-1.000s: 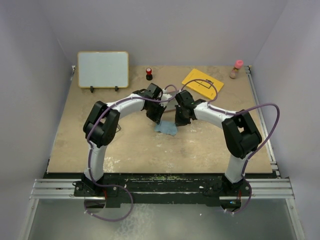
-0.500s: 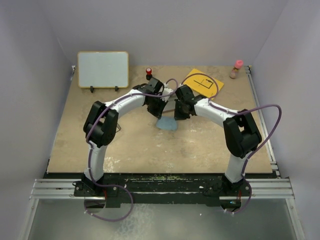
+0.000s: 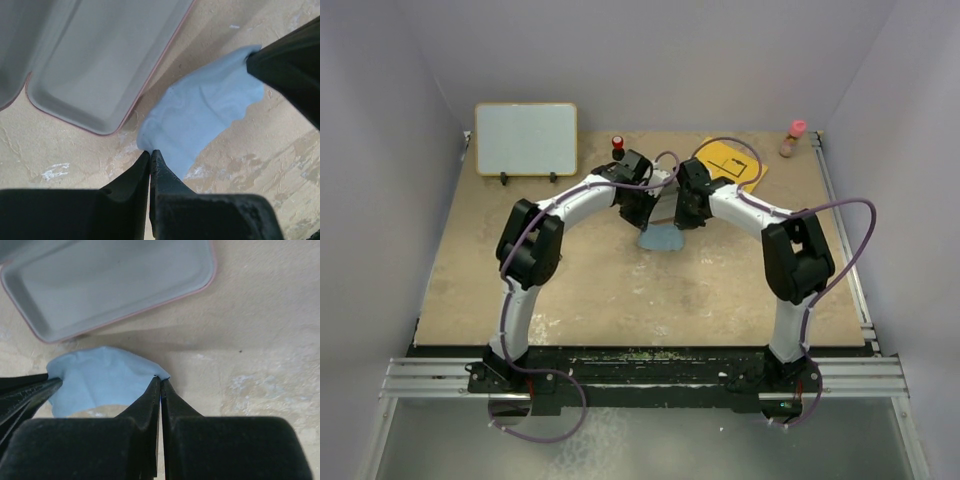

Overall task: Organize the sunglasses
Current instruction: Pick up the glasses cleaning cloth from the center of the board, then place the glasses cleaning cloth in the sunglasses case.

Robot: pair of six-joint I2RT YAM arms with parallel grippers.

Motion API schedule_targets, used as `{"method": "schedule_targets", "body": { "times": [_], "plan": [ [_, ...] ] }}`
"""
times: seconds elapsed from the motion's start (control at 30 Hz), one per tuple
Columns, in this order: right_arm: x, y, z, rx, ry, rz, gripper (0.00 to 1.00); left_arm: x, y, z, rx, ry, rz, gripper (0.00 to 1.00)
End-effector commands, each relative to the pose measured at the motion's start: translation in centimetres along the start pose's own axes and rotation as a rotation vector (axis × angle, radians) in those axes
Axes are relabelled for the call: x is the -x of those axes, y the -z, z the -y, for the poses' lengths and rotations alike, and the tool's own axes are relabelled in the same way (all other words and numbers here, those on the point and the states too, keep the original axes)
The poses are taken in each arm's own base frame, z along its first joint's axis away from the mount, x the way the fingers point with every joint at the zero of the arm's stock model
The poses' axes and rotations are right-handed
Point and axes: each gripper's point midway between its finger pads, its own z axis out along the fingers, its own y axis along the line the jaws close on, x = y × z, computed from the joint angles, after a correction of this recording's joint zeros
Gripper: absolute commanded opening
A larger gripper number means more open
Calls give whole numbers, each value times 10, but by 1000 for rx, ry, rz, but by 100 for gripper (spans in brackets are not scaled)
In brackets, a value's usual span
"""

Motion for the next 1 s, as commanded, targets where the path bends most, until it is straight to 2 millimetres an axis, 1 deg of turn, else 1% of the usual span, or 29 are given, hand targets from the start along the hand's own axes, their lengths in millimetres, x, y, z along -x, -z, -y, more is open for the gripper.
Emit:
{"method": "schedule_targets", "body": {
  "times": [0.0,0.17,0.27,0.33,0.43,0.57,0.8,0.97],
  "plan": [
    [27,8,5,-18,-34,51,0,31,7,-2,12,12,83,4],
    [40,6,2,-14,-35,64,0,50,12,-2,16,5,134,4],
    [47,5,3,-14,-42,71,0,63,17,-2,24,1,175,4],
    [52,4,4,-10,-48,81,0,70,17,-4,30,-3,194,4],
    [62,2,3,-4,-62,91,0,74,11,-6,35,4,197,4],
    [72,-2,5,-26,-76,99,0,74,0,-9,36,16,182,4],
    [82,-13,11,-30,-101,94,0,81,0,-15,67,13,197,4],
    [93,-14,13,-28,-105,113,0,82,0,-23,104,26,201,4]
  ]
}}
